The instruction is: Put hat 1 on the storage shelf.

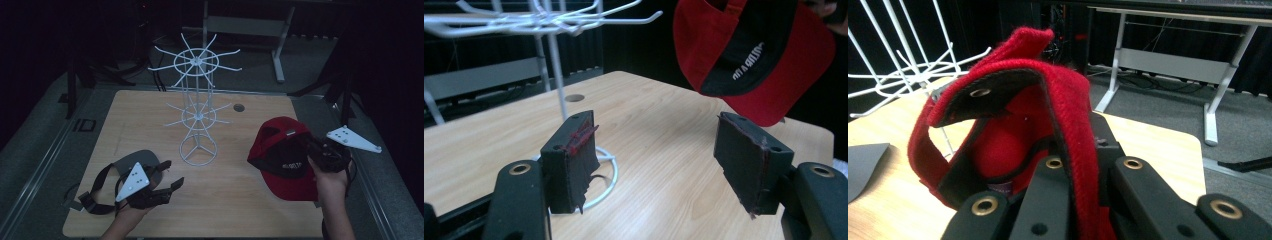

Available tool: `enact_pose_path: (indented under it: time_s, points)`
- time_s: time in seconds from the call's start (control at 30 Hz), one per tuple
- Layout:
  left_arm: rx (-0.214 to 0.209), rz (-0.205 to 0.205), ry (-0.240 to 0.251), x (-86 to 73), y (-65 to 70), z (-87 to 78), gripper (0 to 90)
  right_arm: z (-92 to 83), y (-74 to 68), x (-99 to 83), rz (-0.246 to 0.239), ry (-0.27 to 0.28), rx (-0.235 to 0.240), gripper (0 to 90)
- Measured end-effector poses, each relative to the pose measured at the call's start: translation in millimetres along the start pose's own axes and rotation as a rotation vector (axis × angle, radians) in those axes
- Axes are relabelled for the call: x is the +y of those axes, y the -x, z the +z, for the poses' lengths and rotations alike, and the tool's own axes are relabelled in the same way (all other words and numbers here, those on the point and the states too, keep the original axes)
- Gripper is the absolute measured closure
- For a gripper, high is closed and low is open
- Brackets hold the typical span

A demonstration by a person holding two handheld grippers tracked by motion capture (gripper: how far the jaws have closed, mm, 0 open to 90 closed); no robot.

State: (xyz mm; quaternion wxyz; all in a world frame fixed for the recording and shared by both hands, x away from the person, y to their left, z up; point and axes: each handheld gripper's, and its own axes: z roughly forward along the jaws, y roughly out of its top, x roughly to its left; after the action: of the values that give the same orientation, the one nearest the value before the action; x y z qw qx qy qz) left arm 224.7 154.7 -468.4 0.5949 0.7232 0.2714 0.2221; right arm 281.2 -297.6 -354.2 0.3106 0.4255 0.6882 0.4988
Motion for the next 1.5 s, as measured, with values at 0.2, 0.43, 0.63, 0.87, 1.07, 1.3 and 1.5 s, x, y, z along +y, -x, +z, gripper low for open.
enact_pose_path:
  time_s: [0.2,0.43,0.63,0.87,1.07,1.3,1.5]
  points:
    - [-0.041,0.024,0.008,10.5,10.4,23.9,33.8,-1.6,-5.5,4.7,-0.013,0.003,0.012,89.1]
    - [-0.099,0.051,0.017,26.6,21.8,49.5,33.8,-3.7,-9.3,10.1,-0.01,0.008,0.024,89.1]
    - [-0.13,0.063,0.022,36.8,31.1,69.5,33.8,-9.1,-15.0,14.2,0.001,0.031,0.053,89.1]
    - [-0.135,0.087,-0.016,52.6,45.5,90.4,33.7,-13.9,-21.7,18.0,-0.017,0.044,0.072,89.1]
    - [-0.122,0.084,-0.035,64.7,53.5,114.7,32.9,-14.9,-26.7,19.6,-0.024,0.052,0.089,89.1]
    - [-0.094,0.113,-0.049,78.2,65.5,133.4,32.1,-19.9,-31.8,24.1,-0.03,0.065,0.114,89.1]
    - [-0.045,0.107,-0.065,83.8,71.8,145.8,32.1,-26.5,-36.0,28.9,-0.037,0.083,0.139,89.1]
